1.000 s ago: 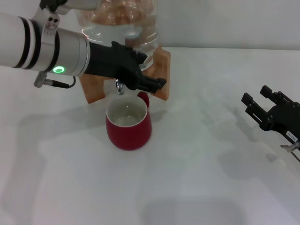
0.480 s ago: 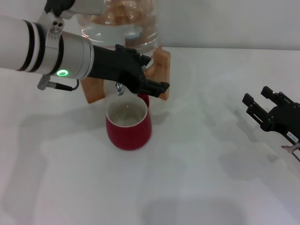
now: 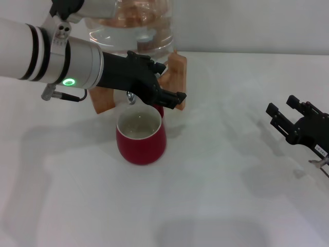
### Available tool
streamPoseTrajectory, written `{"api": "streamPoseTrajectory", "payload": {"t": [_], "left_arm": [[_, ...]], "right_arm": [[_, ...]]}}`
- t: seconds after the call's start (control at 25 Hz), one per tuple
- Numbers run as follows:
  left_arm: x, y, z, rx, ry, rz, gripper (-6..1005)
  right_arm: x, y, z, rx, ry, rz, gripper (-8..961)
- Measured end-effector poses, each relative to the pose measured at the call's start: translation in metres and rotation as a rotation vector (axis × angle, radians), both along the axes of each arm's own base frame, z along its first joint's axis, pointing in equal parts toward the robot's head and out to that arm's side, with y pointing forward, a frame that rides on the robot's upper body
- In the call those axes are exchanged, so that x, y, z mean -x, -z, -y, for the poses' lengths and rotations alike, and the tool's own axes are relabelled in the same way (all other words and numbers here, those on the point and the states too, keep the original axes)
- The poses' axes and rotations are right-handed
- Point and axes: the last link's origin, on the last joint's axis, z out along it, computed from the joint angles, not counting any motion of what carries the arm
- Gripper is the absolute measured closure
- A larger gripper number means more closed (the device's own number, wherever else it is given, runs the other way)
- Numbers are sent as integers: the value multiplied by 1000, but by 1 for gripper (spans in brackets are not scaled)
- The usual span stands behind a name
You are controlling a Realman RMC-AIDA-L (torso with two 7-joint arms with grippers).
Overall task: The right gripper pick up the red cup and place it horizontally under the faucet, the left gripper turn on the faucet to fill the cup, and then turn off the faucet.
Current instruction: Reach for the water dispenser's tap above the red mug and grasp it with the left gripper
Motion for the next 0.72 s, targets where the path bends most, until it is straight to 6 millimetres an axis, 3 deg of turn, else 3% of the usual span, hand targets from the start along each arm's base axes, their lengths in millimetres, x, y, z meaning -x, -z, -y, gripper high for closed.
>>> {"api": "streamPoseTrajectory", "payload": {"t": [0.72], "left_arm": [[-1,1,3,23,1,0,141]], "right_arm": [[0,-1,-1,-6,4,-4,346]]}}
